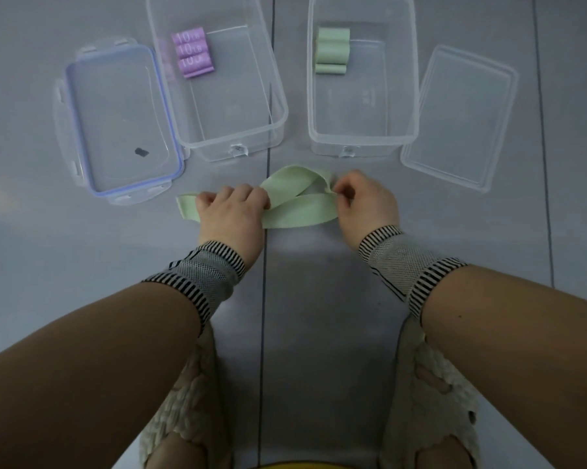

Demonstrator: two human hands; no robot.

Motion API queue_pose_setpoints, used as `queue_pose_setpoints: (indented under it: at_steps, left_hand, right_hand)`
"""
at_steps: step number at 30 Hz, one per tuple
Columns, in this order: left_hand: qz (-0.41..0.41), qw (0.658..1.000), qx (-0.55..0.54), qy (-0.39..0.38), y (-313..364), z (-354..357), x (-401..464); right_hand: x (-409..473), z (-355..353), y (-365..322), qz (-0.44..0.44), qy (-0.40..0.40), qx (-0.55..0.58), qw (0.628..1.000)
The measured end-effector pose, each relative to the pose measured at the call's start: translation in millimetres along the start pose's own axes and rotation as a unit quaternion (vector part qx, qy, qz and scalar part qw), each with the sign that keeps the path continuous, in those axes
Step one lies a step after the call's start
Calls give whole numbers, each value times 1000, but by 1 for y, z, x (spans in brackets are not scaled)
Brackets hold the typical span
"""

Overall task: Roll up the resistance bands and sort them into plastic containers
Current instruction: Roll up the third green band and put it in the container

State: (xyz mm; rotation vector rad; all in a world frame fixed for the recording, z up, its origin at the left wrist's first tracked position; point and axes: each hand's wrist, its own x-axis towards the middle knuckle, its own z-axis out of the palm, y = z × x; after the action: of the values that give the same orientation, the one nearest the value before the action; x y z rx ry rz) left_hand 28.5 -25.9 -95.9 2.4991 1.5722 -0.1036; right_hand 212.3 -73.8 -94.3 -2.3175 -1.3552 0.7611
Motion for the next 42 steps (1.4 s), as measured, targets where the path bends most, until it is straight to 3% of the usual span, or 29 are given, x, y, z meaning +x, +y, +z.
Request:
queue_pose_setpoints:
  at_steps: [3,12,23,32,42]
  left_hand:
    - [-16,1000,-1,-21,1,3,-5]
    - [-25,998,-38,-31,11,-2,6]
    - [-40,990,-137,20,6,-8,11]
    - [-33,986,-163,-6,4,-7,5]
    - [-13,982,-187,-9,5,-5,3]
  right_hand:
    - [-3,-7,6,50,29,82,995]
    - [1,-4,-5,54,39,191,979]
    - [1,-7,-6,10,16,116,993]
    - [-1,-7,-5,10,20,59,998]
    - [0,-6,-5,13,52,117,992]
